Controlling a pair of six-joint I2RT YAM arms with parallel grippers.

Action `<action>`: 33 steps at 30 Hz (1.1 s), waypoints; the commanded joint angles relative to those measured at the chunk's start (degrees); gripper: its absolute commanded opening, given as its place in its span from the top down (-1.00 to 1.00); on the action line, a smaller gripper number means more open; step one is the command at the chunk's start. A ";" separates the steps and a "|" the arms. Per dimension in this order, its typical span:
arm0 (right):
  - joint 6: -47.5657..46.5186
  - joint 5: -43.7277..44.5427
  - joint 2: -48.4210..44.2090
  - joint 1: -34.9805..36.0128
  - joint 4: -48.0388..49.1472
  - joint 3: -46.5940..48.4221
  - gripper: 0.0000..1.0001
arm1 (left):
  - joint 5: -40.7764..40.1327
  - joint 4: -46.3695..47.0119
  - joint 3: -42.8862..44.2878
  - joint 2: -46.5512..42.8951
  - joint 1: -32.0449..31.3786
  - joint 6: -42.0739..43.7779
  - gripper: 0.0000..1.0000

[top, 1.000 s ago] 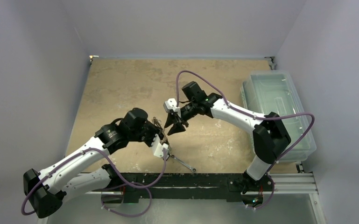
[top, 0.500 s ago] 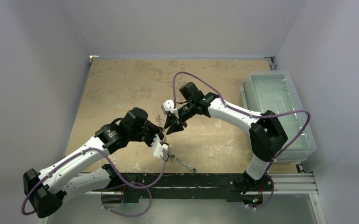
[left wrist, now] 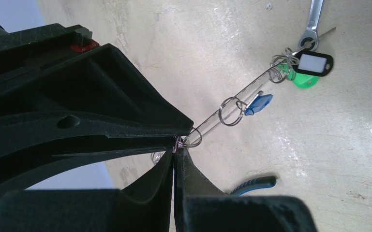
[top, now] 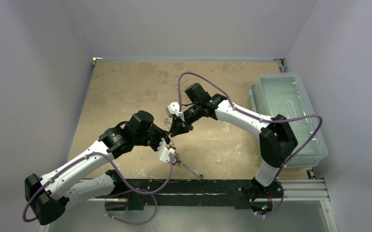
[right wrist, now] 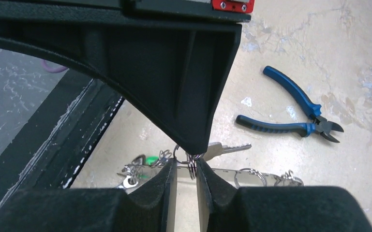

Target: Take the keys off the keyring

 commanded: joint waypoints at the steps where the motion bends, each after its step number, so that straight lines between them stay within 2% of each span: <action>1: -1.37 -0.31 -0.08 0.66 -0.40 0.98 0.59 | 0.67 3.00 2.54 -0.39 -0.03 -1.01 1.00; 6: -2.03 0.47 -0.07 0.68 -0.07 -0.09 0.45 | 0.28 2.30 2.13 -1.75 -0.04 -1.58 1.00; 16: -1.30 0.56 0.51 0.68 0.25 0.82 0.53 | 0.37 2.02 2.47 -2.41 -0.04 -3.45 1.00; 24: -1.94 1.26 0.78 0.68 0.43 -0.19 0.41 | 0.34 1.62 2.20 -3.27 -0.01 -3.64 1.00; 27: -1.64 0.69 0.86 0.68 0.54 0.10 0.53 | 0.25 1.47 1.98 -3.64 -0.03 -3.63 1.00; 31: -1.50 0.60 1.15 0.68 0.43 0.74 0.95 | 0.31 1.44 1.69 -3.64 -0.05 -3.35 1.00; 33: -1.43 0.79 0.97 0.53 0.22 0.83 1.00 | 0.09 1.34 1.72 -3.94 -0.04 -3.68 1.00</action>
